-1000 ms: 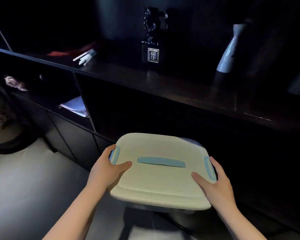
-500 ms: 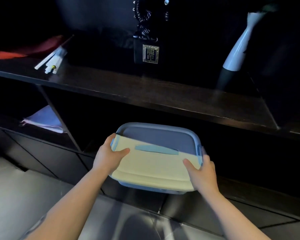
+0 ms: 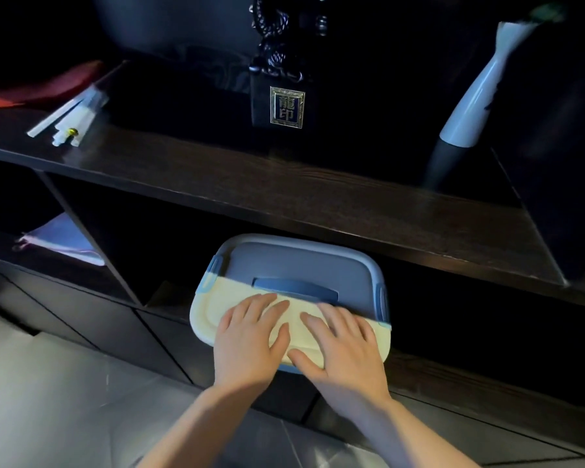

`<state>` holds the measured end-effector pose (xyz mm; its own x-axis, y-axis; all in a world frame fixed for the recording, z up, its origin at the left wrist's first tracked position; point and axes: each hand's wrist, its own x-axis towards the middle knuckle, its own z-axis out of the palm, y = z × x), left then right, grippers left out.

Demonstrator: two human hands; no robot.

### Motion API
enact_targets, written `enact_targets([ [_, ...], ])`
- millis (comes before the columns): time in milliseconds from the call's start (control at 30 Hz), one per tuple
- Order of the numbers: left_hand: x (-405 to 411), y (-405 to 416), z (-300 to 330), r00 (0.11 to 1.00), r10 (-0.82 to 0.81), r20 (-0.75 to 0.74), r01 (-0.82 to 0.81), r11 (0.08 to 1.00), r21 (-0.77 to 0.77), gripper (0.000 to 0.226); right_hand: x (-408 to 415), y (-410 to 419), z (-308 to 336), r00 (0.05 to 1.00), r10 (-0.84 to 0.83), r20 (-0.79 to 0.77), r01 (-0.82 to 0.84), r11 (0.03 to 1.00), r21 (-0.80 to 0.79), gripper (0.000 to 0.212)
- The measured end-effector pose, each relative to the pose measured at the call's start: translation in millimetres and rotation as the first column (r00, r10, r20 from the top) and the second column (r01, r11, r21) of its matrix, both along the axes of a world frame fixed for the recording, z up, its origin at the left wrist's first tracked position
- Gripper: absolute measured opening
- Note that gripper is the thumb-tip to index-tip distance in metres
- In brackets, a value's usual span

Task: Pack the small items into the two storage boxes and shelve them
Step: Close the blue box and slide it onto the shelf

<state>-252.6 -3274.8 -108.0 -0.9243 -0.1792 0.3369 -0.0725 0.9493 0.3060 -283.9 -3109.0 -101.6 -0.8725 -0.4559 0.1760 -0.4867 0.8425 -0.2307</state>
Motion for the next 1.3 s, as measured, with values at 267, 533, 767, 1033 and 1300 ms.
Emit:
enact_targets([
  [267, -29.2, -25.9, 2.8, 0.999, -0.035, 0.034, 0.038, 0.996, -0.078, 0.033, -19.9, -26.4, 2.3, 0.997, -0.066, -0.046, 0.070, 0.992, 0.106, 0.050],
  [533, -38.0, -30.3, 4.5, 0.999, -0.032, 0.007, 0.033, 0.995, -0.097, 0.029, -28.1, -33.5, 9.0, 0.996, -0.083, 0.022, 0.079, 0.986, 0.149, 0.050],
  [767, -34.9, -32.8, 3.5, 0.986, -0.147, 0.080, 0.153, 0.986, -0.073, 0.036, -20.9, -30.7, 14.4, 0.984, -0.124, 0.125, 0.115, 0.990, 0.083, 0.058],
  [1033, -15.5, 25.2, 12.2, 0.744, -0.666, 0.053, 0.647, 0.738, 0.192, 0.043, 87.1, 24.8, 4.3, 0.842, -0.537, 0.045, 0.539, 0.842, -0.031, 0.050],
  [1300, 56.9, 194.9, 39.6, 0.327, -0.945, 0.020, 0.916, 0.322, 0.239, 0.038, 223.8, 138.9, 23.4, 0.353, -0.935, 0.031, 0.935, 0.354, 0.022, 0.049],
])
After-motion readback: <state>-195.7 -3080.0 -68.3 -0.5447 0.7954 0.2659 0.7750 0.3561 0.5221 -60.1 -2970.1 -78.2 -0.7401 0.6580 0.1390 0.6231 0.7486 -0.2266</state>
